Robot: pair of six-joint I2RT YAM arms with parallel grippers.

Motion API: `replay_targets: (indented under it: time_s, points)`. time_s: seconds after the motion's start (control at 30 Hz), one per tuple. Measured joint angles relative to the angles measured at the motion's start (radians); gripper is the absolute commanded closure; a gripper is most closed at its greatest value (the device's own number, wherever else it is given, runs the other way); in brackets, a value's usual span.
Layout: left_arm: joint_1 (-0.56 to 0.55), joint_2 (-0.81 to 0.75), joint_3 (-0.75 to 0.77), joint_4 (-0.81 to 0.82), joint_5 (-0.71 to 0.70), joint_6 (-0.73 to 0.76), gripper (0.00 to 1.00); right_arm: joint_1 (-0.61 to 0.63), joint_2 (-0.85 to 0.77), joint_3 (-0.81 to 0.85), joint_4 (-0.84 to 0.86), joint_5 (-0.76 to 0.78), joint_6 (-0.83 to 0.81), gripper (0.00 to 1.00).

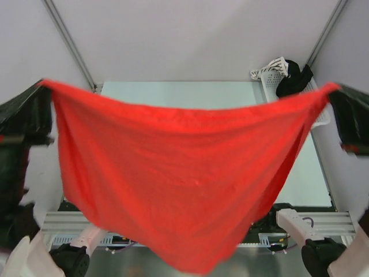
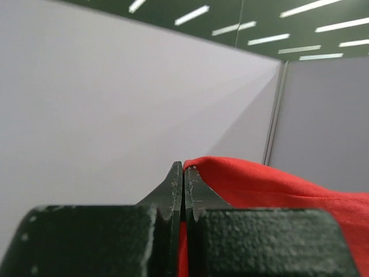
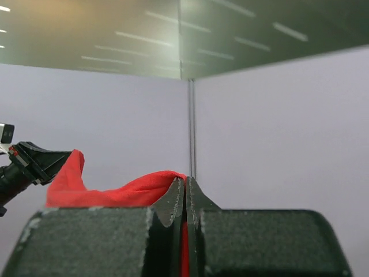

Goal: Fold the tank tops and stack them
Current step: Flatten the tank top out

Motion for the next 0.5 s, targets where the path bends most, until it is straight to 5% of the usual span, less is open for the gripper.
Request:
replay_targets:
  time_s: [0.13,0.5]
  points:
    - [0.0,0.153,-0.1,0.051,0.008,0.0,1.0,0.0,0.156,-0.09,-0.007,0.008,0.007,1.0]
    - [0.0,0.612,-0.51,0.229,-0.017,0.002,1.0,-0.04,0.619,-0.652,0.169,0.03,0.121,1.0]
